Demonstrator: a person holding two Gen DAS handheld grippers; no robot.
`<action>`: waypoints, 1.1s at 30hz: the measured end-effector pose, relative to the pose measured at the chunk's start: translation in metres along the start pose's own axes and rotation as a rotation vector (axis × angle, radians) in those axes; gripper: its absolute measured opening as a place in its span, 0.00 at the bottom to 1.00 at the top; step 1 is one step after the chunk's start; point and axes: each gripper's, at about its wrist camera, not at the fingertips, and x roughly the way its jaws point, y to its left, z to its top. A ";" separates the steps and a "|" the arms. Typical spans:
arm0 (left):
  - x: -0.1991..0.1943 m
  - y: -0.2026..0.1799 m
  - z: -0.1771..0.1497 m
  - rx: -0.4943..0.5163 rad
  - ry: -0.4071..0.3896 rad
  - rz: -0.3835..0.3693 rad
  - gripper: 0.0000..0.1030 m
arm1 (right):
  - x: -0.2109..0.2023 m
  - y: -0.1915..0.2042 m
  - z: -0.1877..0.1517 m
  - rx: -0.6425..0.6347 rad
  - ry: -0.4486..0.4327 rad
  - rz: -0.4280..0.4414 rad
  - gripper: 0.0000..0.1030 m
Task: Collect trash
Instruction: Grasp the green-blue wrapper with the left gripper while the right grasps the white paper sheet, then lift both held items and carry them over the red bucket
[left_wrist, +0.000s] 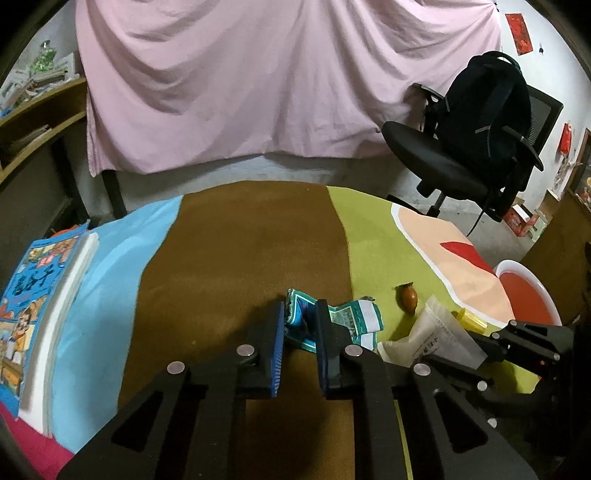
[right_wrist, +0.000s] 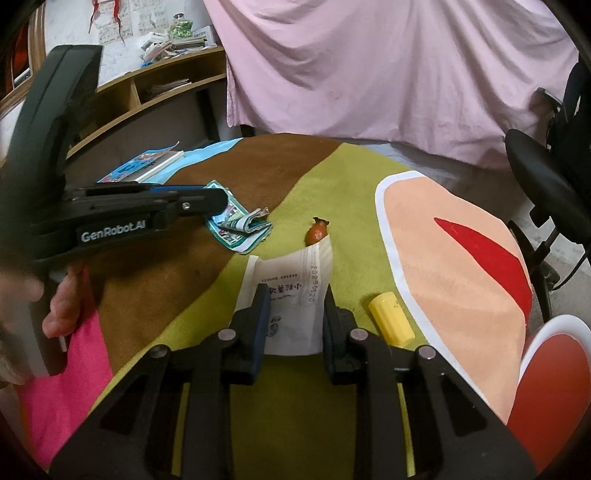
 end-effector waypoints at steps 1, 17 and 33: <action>-0.003 0.000 -0.002 -0.007 -0.010 0.013 0.11 | 0.000 0.000 -0.001 -0.001 -0.002 0.001 0.50; -0.074 -0.011 -0.028 -0.026 -0.257 0.125 0.07 | -0.037 0.023 -0.012 -0.093 -0.180 -0.011 0.29; -0.125 -0.065 -0.019 0.058 -0.431 0.079 0.07 | -0.126 0.015 -0.038 -0.034 -0.572 -0.195 0.29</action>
